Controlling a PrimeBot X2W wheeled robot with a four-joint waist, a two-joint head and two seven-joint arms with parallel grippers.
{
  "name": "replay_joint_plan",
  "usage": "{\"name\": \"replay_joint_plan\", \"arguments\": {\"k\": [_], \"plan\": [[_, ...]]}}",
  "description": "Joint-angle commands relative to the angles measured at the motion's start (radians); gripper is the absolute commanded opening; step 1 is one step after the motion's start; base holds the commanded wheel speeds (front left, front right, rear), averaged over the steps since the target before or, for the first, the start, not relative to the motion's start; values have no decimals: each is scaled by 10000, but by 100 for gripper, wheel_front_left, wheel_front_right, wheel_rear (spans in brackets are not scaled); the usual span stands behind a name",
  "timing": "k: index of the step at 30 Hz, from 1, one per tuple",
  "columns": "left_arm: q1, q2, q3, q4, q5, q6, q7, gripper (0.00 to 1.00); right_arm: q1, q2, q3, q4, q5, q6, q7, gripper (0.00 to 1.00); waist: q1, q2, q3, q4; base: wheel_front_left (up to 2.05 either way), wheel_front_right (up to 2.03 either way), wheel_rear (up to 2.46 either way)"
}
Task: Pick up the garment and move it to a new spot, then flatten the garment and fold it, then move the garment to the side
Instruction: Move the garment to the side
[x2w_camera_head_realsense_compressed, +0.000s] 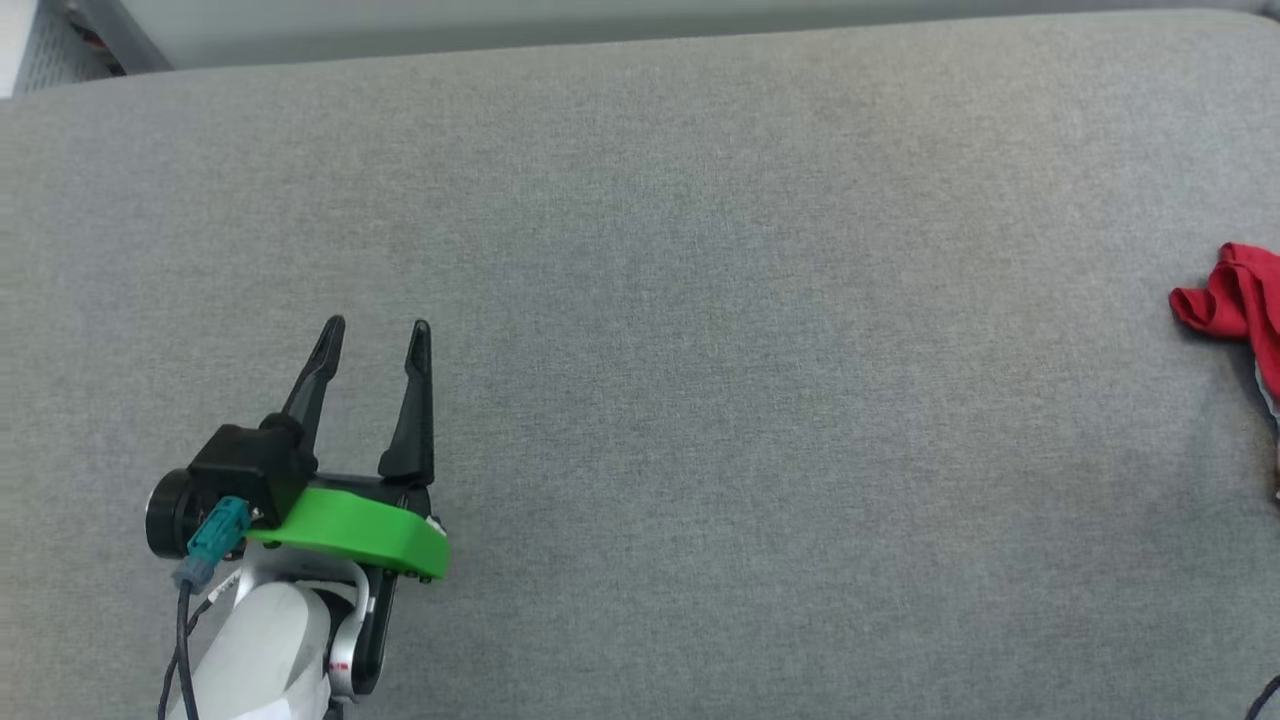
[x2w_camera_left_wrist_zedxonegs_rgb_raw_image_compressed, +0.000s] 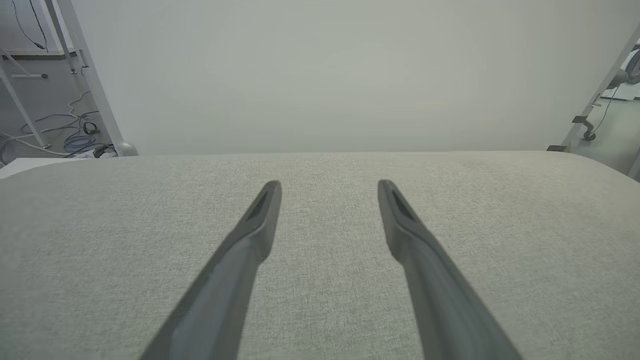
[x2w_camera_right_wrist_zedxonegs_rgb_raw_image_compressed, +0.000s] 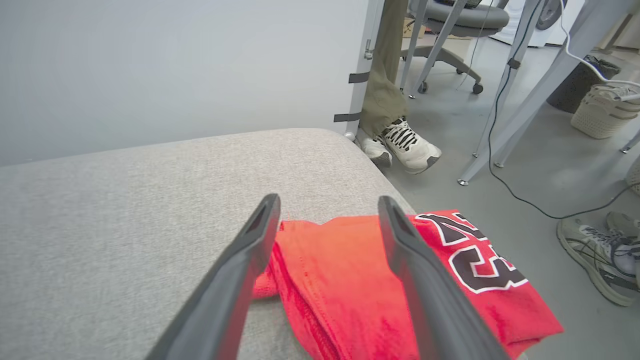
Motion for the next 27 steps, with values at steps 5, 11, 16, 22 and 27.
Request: {"name": "replay_joint_plan", "arguments": {"k": [5,11,16,22,27], "plan": [[438,-222,370,267,150,2,-56,100,1047,1150,783,-955,-4,-9,-319,100,1,0,-860,424,0,0,0],[717,-377,753,565,256,68,-56,100,2152,1726,1982,-2049,118,-9,-355,100,1,0,-1228,577,0,0,0],[839,-514,1014,864,250,69,-56,100,2931,1795,2923,-2656,592,-9,-361,100,1,0,-1559,754,0,0,0],[1054,-454,1162,1196,301,10,-56,100,3788,1801,3664,-3192,1077,-9,-412,100,1,0,-2019,784,0,0,0],[1339,-377,1183,1379,305,8,-47,100,4500,1802,3928,-3641,1245,-9,-379,100,1,0,-2389,672,0,0,0]]}}
